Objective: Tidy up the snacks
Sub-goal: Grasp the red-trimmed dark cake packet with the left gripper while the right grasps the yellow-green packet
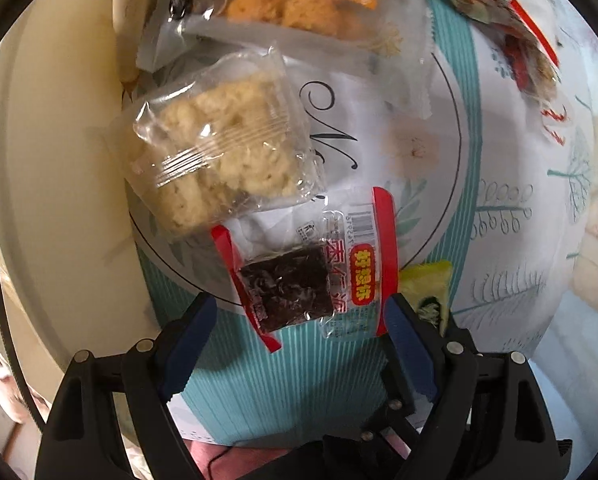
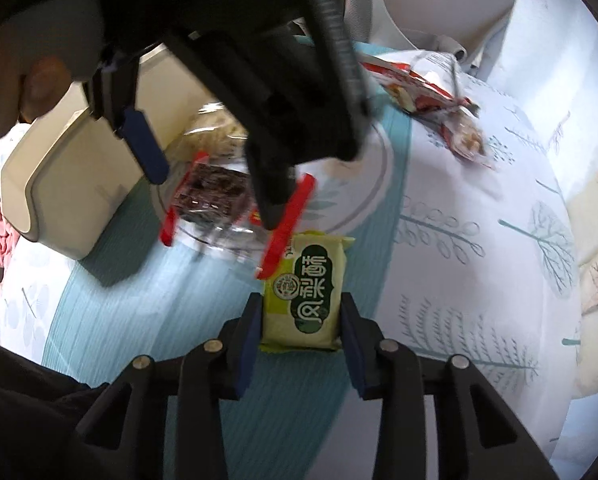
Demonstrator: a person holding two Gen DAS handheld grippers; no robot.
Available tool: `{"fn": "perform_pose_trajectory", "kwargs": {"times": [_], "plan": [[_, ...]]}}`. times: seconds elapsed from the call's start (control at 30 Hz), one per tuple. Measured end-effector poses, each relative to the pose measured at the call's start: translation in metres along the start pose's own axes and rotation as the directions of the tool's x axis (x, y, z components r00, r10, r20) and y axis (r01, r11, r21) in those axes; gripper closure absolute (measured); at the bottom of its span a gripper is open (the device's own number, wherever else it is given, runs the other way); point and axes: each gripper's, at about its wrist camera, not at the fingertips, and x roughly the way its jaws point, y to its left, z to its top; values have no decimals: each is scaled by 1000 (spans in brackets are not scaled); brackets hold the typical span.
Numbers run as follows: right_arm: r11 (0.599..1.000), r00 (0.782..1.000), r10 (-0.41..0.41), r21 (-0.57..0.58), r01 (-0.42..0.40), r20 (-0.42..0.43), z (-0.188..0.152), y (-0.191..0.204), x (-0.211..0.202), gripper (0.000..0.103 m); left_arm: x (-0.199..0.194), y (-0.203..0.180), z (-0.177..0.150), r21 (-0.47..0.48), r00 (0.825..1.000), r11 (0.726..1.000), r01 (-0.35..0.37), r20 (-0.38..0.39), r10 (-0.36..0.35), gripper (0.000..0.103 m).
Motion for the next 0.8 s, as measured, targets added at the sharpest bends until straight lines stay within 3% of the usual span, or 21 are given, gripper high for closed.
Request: {"fn": "perform_pose_trajectory", "kwargs": {"times": [0.13,0.33,0.47,0.57,0.8], "plan": [[997,999,31,76,-29,-24,-2,-25,-4,66,8,6,6,-44,1000,999,-11,2,11,19],[977,997,73,201,-67,-24,0,-67,-13,66,23,16,-2,-124,999,991,44,-7,-46,33],[978,998,61,198,-57,-13,2,-77,-22,66,24,21,-12,-164,998,985,51,29,-47,36],[978,998,67,197,-64,-8,3,-89,-29,66,24,28,-21,-182,998,982,47,47,-39,48],[977,995,97,193,-94,-7,1,-93,-46,66,25,45,-43,-245,991,961,128,65,-116,56]]}}
